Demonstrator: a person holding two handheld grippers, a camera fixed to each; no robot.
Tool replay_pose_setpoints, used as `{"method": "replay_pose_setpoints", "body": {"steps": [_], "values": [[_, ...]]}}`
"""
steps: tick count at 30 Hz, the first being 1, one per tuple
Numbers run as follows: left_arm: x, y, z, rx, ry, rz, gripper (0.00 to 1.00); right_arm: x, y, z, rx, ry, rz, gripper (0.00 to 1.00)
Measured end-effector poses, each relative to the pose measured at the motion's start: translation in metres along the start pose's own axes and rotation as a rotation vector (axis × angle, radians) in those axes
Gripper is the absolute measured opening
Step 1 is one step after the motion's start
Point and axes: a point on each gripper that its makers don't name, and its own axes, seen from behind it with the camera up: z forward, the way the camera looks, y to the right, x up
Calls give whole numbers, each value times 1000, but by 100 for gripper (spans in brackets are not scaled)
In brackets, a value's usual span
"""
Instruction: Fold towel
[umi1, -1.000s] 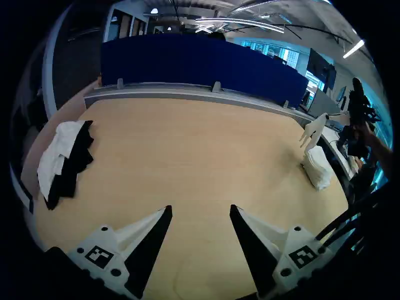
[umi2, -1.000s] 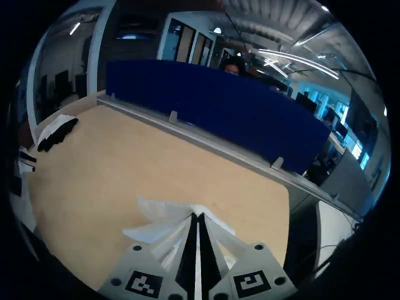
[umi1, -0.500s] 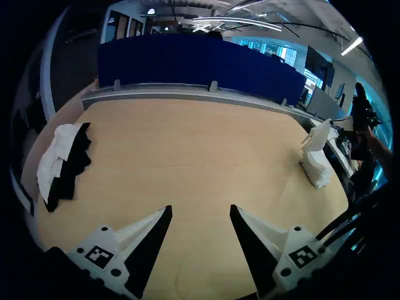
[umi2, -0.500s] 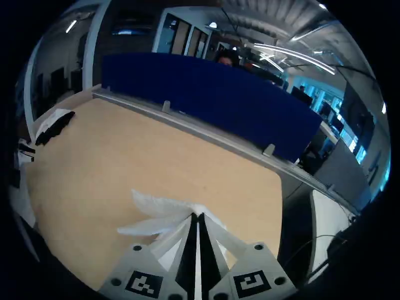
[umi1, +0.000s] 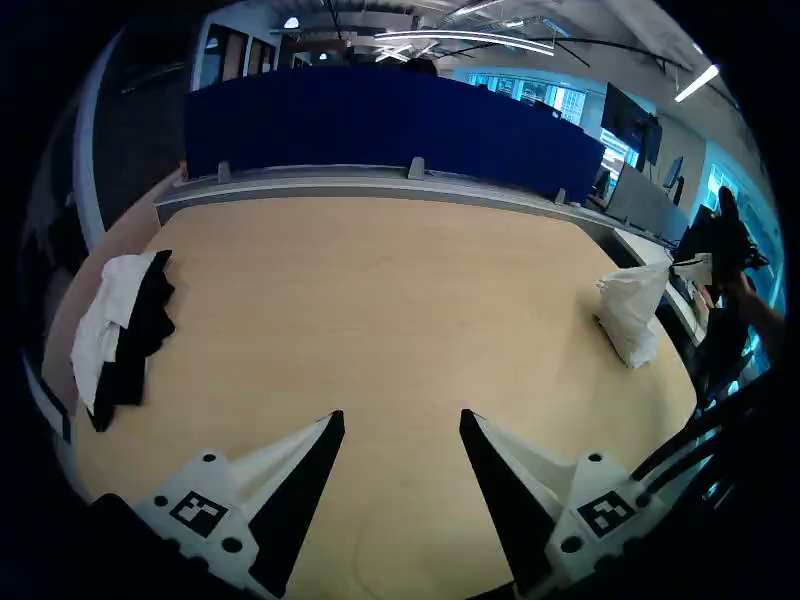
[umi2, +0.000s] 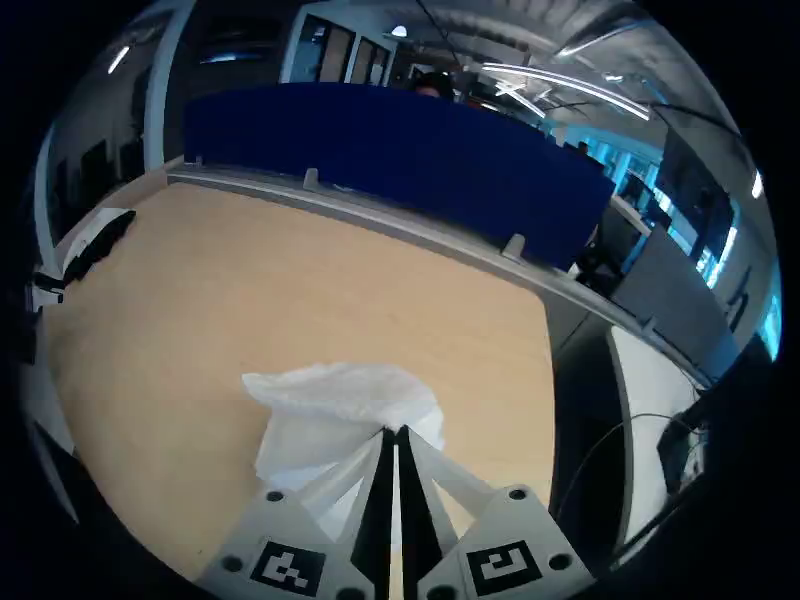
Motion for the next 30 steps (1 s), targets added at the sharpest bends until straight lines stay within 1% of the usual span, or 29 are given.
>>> {"method": "replay_pose_setpoints", "body": {"steps": [5,11,23,30], "values": [[0,6,0,-8,-3,12,85,-20,2,-3,-13,-13,33,2],[0,9,-2,-13,-4,23,85,-47,6,-2,-37,-41,57,2],[-3,6,-8,-2,-5,34,85,-112,2,6,-57,-128,137,2],[-1,6,-10,1,-4,45,85,-138,-1,15,-72,-166,184,2]]}}
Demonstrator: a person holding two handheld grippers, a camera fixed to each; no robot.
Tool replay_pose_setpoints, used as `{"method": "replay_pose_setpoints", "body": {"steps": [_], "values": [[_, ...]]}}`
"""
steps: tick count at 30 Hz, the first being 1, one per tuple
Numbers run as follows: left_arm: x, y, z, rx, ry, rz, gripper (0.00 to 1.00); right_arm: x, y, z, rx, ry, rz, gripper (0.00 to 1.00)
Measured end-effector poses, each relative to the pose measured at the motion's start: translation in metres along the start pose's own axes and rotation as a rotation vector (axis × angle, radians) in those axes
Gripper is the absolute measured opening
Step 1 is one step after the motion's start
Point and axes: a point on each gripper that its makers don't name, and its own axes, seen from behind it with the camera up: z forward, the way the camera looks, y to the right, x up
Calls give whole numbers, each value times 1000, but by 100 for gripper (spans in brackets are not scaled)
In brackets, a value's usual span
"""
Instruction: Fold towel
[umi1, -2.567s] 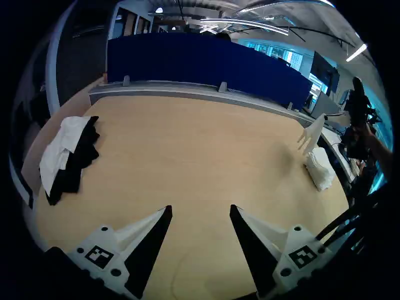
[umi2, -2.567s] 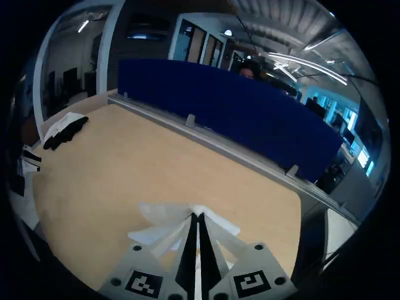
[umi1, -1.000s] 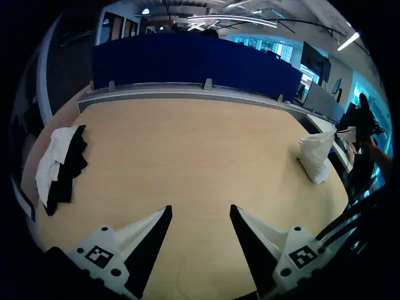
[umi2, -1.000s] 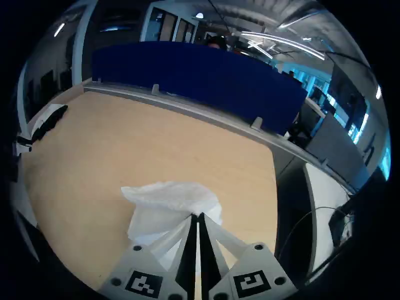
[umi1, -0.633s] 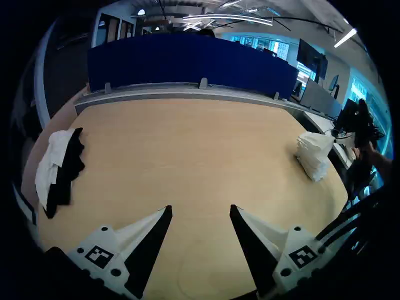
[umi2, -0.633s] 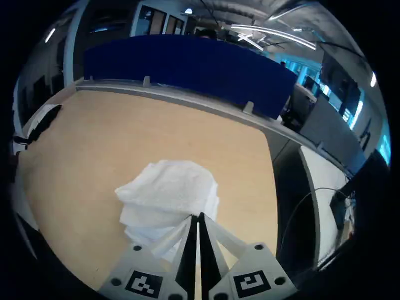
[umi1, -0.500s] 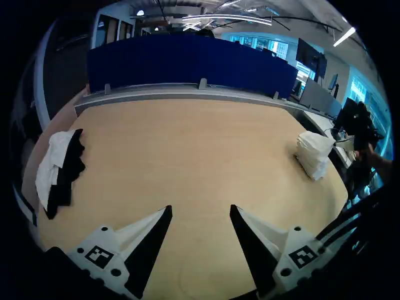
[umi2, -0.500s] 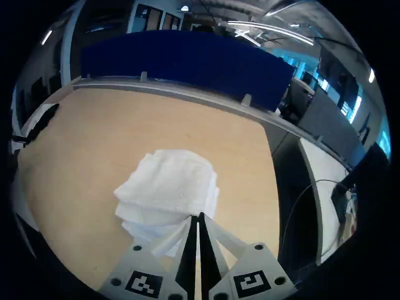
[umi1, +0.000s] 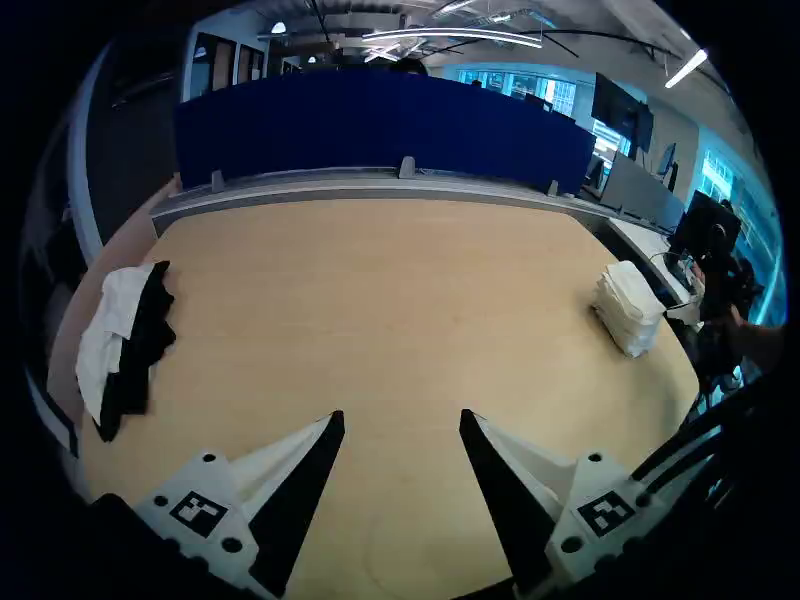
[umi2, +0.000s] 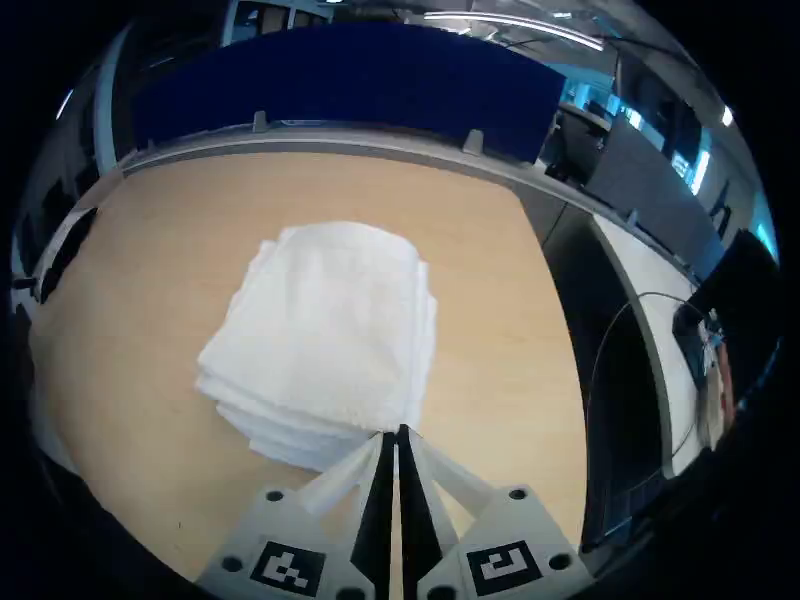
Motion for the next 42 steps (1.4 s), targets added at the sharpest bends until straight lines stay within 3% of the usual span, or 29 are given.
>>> {"method": "replay_pose_setpoints", "body": {"steps": [8,16,21,27,35,42], "values": [[1,1,3,0,1,-3,85,-17,-5,10,-1,-37,19,2],[2,3,5,-3,0,-4,85,-15,-3,10,-9,-36,29,3],[2,3,7,-4,0,-8,85,-13,-3,8,-15,-23,27,11],[2,3,7,-6,1,-7,85,-14,-6,4,-13,-9,27,41],[4,6,7,-11,4,-7,85,-12,-8,-4,-14,5,26,100],[3,7,6,-14,6,-6,85,-2,-14,-7,0,33,44,100]]}}
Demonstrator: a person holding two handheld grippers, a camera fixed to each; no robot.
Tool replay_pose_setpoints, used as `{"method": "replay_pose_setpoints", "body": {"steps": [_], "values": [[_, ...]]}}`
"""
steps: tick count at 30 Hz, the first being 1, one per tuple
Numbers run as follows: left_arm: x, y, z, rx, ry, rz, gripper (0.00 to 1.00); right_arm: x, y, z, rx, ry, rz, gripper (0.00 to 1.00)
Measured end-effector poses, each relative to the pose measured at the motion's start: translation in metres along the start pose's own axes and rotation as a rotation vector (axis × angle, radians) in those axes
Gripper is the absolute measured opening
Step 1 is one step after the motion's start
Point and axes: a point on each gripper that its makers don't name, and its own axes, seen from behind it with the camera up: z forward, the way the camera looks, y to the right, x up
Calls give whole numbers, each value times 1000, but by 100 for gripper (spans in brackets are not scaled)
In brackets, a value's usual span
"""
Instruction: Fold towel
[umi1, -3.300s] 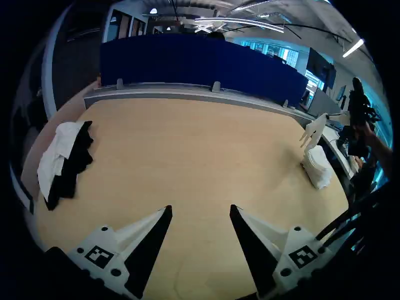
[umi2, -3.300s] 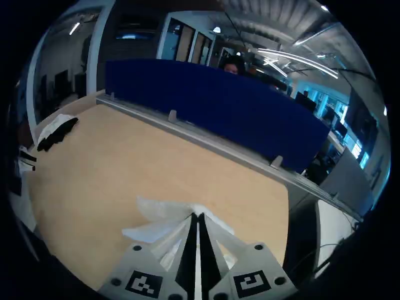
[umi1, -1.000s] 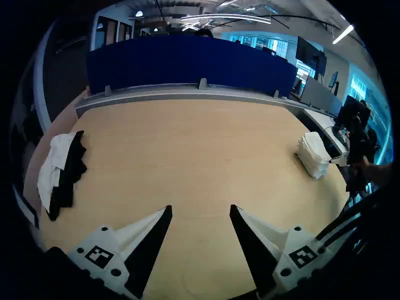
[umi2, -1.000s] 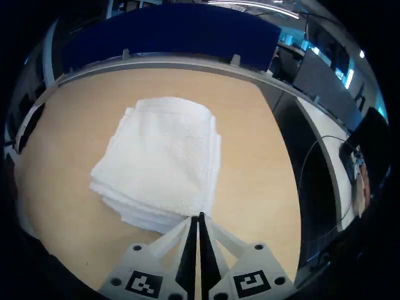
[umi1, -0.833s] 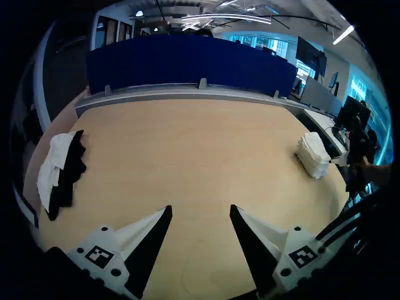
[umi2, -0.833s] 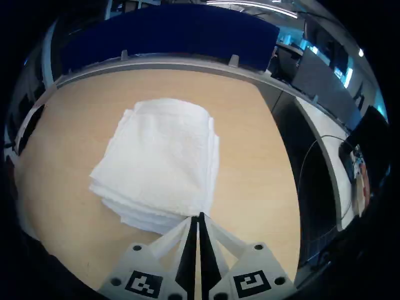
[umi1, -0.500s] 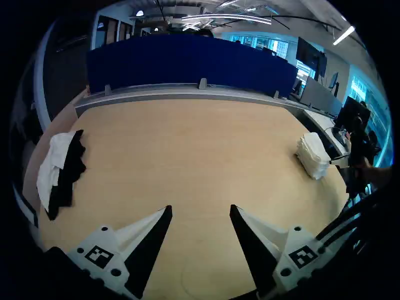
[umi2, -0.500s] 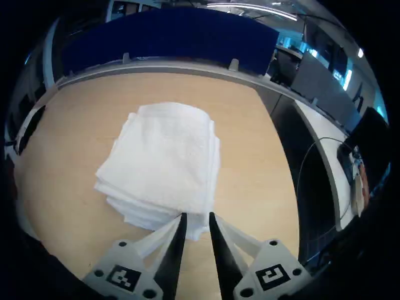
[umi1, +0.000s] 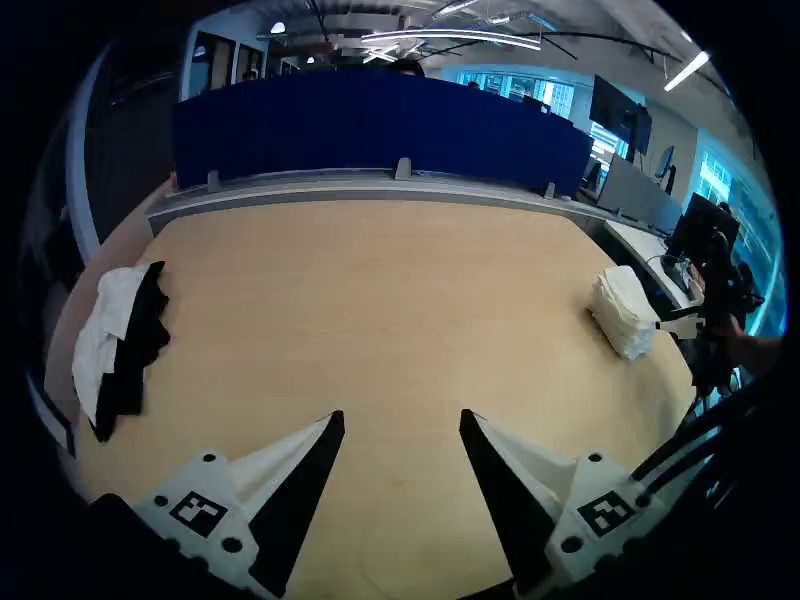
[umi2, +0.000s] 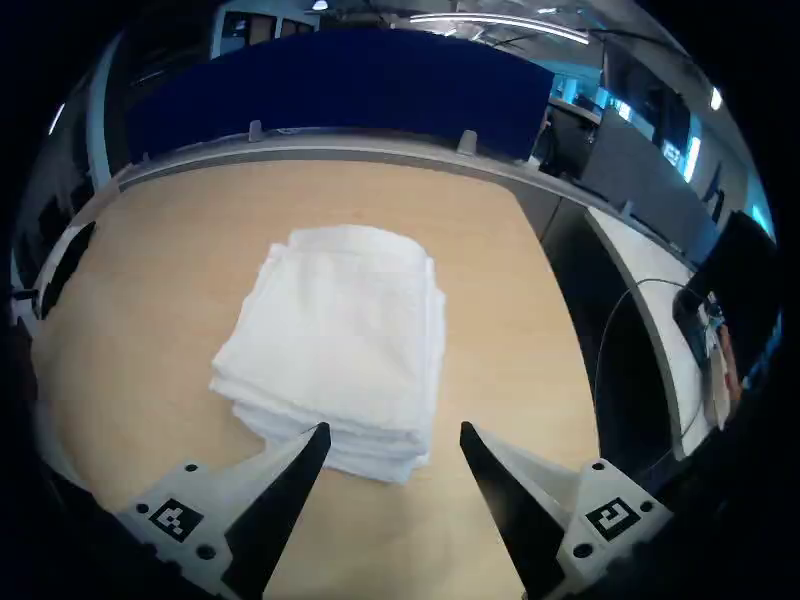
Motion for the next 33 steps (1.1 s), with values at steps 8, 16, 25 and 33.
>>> {"method": "replay_pose_setpoints", "body": {"steps": [8,16,25,33], "values": [[1,-3,-3,3,3,-2,85,33,-8,0,24,49,0,100],[1,-2,-5,7,5,-5,85,71,-13,19,41,80,-15,100],[0,-5,-5,16,4,-7,85,105,-17,42,61,91,-22,100],[-2,-10,-7,28,3,-18,85,114,-22,56,76,88,-19,100]]}}
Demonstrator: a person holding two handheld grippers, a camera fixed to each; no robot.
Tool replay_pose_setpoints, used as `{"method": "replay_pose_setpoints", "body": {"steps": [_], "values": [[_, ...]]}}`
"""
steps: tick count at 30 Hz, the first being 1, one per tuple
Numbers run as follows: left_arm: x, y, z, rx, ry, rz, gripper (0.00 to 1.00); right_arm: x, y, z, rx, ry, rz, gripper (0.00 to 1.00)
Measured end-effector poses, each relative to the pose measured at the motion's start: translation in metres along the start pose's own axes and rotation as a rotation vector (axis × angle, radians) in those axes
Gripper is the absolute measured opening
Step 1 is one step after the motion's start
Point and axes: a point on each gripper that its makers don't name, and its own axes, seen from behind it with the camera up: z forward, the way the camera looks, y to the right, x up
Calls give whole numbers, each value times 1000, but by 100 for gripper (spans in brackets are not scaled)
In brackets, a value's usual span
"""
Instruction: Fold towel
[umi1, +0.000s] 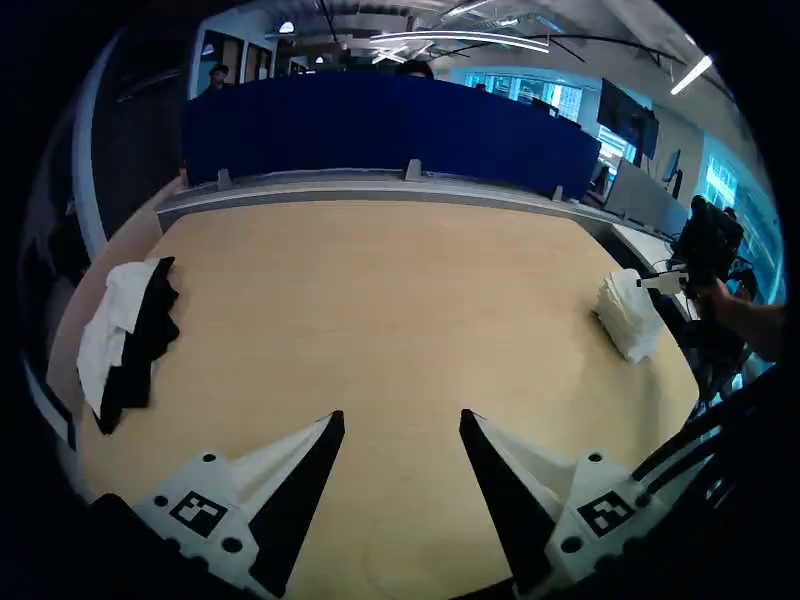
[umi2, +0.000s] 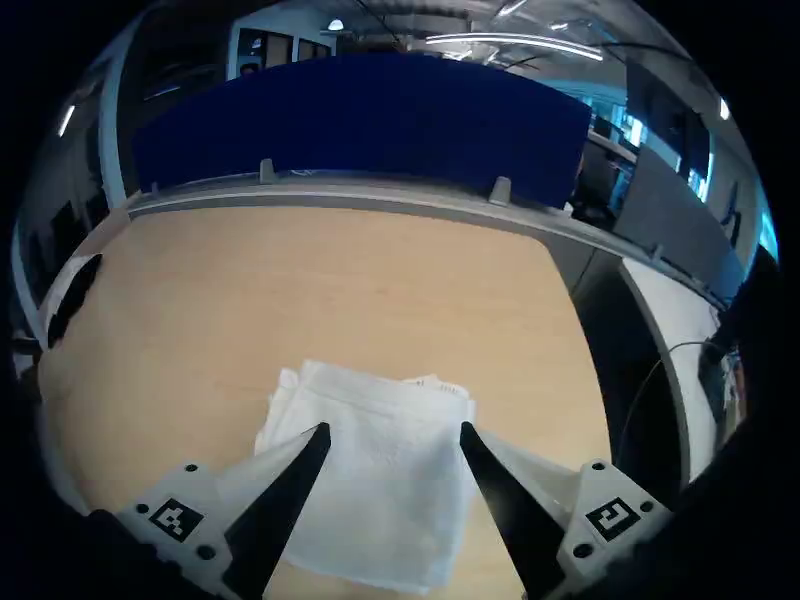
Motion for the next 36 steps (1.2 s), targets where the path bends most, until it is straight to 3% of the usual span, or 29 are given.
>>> {"method": "replay_pose_setpoints", "body": {"steps": [18,29,36], "values": [[-6,-8,-2,23,-3,-13,85,-9,-2,35,15,-61,-3,100],[-5,-7,-2,24,-2,-15,85,-6,-2,31,15,-53,-4,100],[-2,-8,-3,26,3,-19,85,0,-5,13,10,-16,-8,100]]}}
